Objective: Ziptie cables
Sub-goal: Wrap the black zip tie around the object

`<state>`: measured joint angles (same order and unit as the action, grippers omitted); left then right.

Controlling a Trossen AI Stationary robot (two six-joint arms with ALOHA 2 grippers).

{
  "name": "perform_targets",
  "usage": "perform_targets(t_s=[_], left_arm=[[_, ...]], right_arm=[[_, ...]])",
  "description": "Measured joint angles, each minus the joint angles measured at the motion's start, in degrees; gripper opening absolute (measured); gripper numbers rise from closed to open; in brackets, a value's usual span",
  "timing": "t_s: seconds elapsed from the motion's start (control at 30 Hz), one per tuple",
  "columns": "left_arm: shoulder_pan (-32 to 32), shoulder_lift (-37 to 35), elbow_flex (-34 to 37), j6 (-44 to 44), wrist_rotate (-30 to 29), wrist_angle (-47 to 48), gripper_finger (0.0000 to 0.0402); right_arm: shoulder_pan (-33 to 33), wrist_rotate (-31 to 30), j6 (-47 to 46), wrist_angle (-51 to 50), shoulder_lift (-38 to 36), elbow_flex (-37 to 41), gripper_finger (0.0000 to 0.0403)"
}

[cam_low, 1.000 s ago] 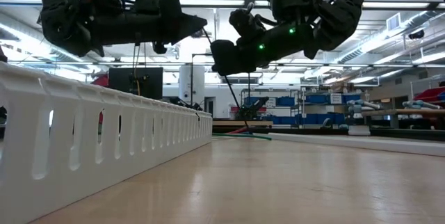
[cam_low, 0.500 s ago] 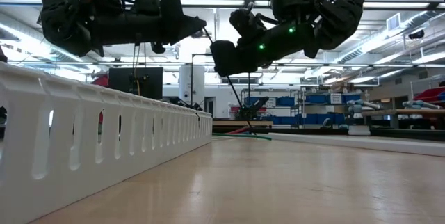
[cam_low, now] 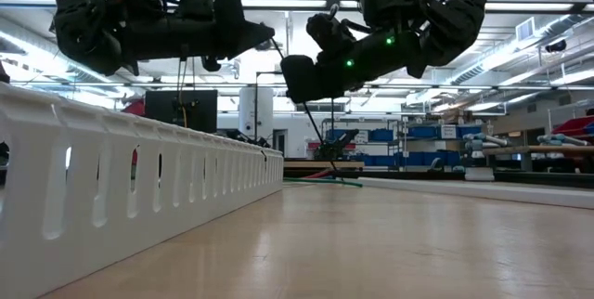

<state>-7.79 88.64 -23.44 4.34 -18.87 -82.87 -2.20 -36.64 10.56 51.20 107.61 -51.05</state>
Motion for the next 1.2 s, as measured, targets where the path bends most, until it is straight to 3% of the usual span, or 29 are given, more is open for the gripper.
perform_targets(t_s=[0.47, 1.2], left_arm=[[0.0, 0.0, 0.0, -1.6, -0.8, -1.1, 0.0019], [0.0, 0.0, 0.0, -1.7, -0.7, -1.2, 0.0005]], right_arm=[[1.0, -5.4, 3.3, 0.5, 0.0, 0.0, 0.0], [1.0, -1.6, 3.4, 0.2, 0.0, 0.0, 0.0]])
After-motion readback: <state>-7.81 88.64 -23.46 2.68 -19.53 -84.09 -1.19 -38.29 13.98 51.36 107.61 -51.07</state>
